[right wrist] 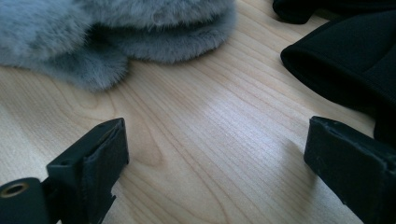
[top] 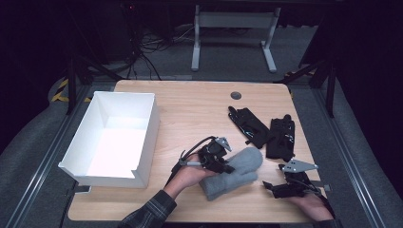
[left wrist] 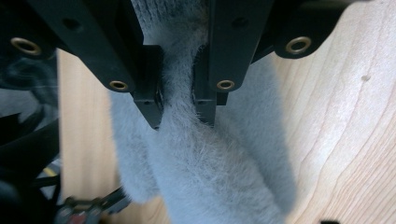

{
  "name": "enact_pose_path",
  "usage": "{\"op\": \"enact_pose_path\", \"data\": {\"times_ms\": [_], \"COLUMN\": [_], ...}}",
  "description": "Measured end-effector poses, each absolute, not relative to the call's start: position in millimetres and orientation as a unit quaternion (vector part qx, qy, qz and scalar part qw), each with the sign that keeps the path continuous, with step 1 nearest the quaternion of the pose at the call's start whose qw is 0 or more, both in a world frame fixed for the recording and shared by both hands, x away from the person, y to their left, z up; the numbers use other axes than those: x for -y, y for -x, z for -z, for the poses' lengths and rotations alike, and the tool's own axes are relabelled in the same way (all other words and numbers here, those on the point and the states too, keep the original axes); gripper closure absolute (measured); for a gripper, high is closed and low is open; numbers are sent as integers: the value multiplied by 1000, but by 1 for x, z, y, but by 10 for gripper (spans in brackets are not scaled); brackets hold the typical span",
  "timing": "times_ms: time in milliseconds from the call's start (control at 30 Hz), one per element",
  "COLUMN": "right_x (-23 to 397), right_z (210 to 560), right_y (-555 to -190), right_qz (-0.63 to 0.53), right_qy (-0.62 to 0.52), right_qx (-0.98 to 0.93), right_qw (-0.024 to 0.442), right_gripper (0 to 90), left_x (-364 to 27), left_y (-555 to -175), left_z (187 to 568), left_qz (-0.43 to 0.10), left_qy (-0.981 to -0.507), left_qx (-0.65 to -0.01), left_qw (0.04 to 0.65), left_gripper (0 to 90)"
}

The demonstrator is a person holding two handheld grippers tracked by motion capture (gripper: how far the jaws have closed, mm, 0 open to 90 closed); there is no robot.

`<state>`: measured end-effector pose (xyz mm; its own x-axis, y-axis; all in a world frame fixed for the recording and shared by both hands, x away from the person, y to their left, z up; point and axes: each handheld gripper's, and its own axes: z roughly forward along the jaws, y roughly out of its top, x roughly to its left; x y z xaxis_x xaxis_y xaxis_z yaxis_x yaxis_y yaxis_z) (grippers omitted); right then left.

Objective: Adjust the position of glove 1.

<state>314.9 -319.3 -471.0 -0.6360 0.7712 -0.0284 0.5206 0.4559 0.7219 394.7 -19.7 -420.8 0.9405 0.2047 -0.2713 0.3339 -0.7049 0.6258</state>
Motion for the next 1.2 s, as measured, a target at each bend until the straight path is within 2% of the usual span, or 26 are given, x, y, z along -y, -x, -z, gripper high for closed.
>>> {"op": "enact_pose_path", "data": {"times_ms": [133,433,600,900,1200], "right_x": [319,319,319,319,319], "right_z": [471,471,471,471,471], "right_y": [-315,-315,-315,-315,-315], "right_qz": [-350,-350,-350,-350,-350], "right_qy": [-387,-387,-387,-387,-386], "right_qx": [-834,-834,-834,-834,-834], "right_qw": [179,179,179,179,178], "right_gripper": [69,69,70,69,70], "left_x": [19,12,20,50,49], "left_y": [-393,-398,-406,-415,-423], "left_z": [418,398,395,413,439], "left_qz": [85,33,35,41,66], "left_qy": [-918,-908,-908,-921,-926], "left_qx": [-144,-167,-177,-175,-191], "left_qw": [360,382,378,345,318], "left_gripper": [713,285,153,142,116]}}
